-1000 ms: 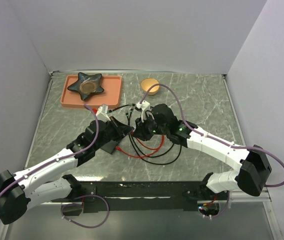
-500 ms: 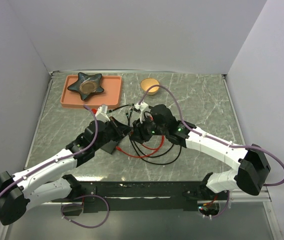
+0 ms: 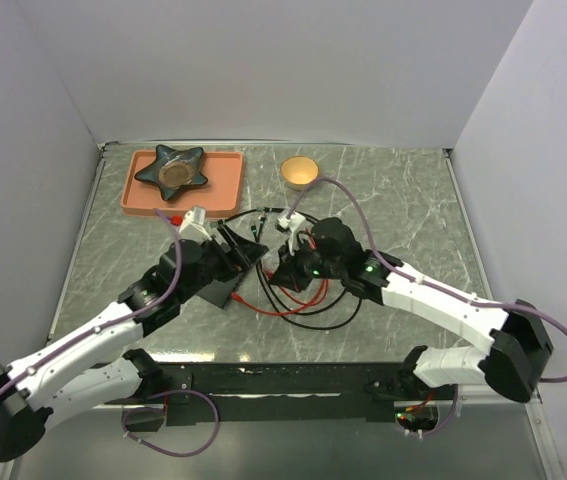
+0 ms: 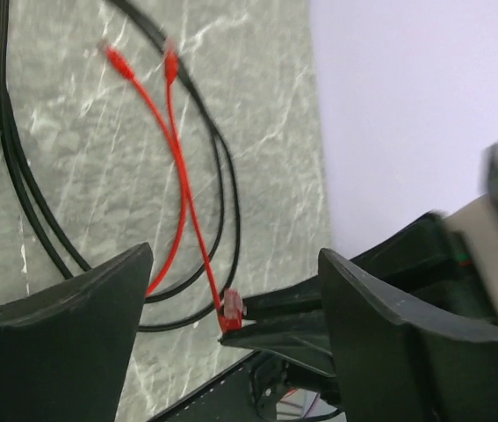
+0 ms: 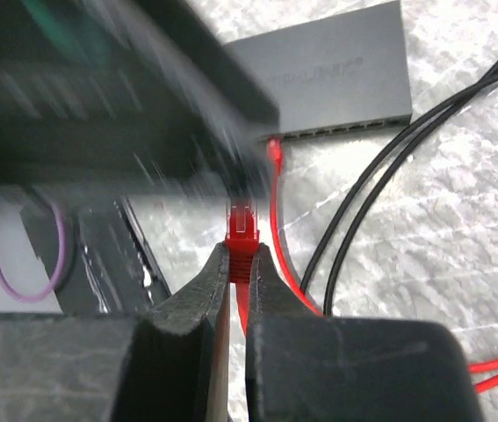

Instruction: Insert the plug into the switch port

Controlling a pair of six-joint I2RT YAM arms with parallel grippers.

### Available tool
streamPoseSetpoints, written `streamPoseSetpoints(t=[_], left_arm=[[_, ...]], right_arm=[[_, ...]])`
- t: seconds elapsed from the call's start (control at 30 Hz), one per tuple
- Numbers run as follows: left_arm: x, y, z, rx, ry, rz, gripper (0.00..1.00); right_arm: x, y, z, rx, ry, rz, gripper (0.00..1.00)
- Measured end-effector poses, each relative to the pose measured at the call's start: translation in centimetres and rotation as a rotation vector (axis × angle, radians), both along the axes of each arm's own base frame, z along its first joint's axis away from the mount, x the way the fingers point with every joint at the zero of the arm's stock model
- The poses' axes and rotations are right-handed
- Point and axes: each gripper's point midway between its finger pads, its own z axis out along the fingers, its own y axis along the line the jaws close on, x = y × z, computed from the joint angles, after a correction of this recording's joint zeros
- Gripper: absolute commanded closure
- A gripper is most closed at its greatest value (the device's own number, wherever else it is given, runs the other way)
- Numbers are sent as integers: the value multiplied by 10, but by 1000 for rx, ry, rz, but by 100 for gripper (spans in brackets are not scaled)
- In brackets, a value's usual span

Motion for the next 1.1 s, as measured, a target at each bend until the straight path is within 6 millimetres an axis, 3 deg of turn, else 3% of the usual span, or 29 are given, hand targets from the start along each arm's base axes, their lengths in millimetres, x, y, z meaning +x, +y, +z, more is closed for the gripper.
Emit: streamPoseSetpoints(t=[0.17, 0.27, 0.37, 0.47, 0.57, 0.83, 1.1], left_arm=[[-10, 23, 45, -56, -114, 47, 10], [-18, 40, 73, -106, -196, 79, 10], [-23, 51, 87, -130, -247, 99, 10], [-26, 55, 89, -121, -273, 99, 10], [-25, 53, 84, -96, -276, 89, 11], [-25, 41, 69, -38, -263, 24, 11], [-26, 38, 68, -25, -274, 4, 11]], right_arm=[[-35, -13, 19, 79, -52, 133, 100], [-63, -19, 49, 187, -95, 258, 100], [-87, -25, 84, 299, -148, 374, 100], [-106, -31, 102, 361, -173, 469, 100], [-118, -33, 105, 380, -162, 529, 100], [-127, -35, 106, 393, -151, 584, 100], [-141, -39, 112, 423, -120, 663, 100]])
